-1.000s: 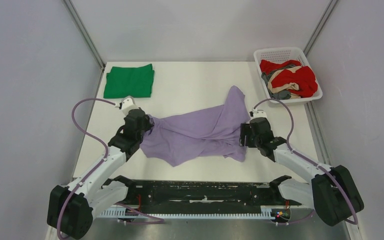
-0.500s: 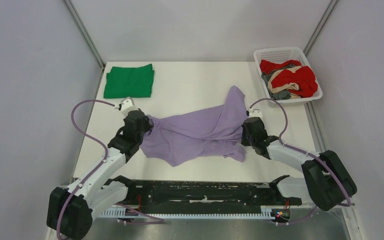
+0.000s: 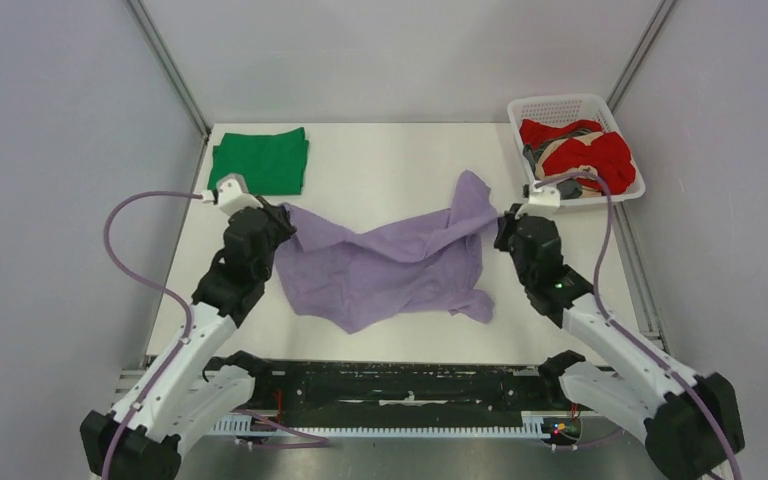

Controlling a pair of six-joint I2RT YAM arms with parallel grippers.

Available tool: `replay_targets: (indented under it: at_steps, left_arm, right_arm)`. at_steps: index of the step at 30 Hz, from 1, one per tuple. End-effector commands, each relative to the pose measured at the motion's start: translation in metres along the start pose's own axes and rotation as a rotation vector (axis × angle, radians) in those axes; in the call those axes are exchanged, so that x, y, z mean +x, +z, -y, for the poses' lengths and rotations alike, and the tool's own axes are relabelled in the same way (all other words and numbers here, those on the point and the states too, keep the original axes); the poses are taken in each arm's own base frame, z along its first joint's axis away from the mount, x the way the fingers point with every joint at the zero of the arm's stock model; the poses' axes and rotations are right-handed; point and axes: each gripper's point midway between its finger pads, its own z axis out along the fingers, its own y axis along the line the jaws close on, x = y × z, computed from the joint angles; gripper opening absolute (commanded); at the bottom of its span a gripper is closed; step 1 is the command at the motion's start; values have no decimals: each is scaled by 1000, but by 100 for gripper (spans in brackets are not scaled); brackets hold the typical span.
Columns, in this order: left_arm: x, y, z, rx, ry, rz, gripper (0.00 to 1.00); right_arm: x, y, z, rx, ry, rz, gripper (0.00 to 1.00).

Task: Fold and stack the t-shirts
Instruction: Flatten out the tshirt

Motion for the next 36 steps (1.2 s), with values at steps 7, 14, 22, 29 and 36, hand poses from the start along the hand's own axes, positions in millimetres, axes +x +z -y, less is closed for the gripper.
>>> replay_targets:
  at_steps: [7,14,22,29,36]
  left_arm:
    - [-215,-135,58,255,-162,484,2]
    - [-296,-250,68,458,-202,667,2]
    - [-354,-367,75,687,-174,832,2]
    - [-367,-377,87,715,-131,844,2]
    - [-357,-308,106,603,-82,769,2]
  right_arm:
    - [-243,-142,-7,-134,119,655,0]
    - [-318,-250,-4,-273,123,835,0]
    - [-348,-342,-23,-540,97,917,0]
    - [-343,-362,-25,-614,110,936,0]
    - [-328,-311,-12,-448,143,867,0]
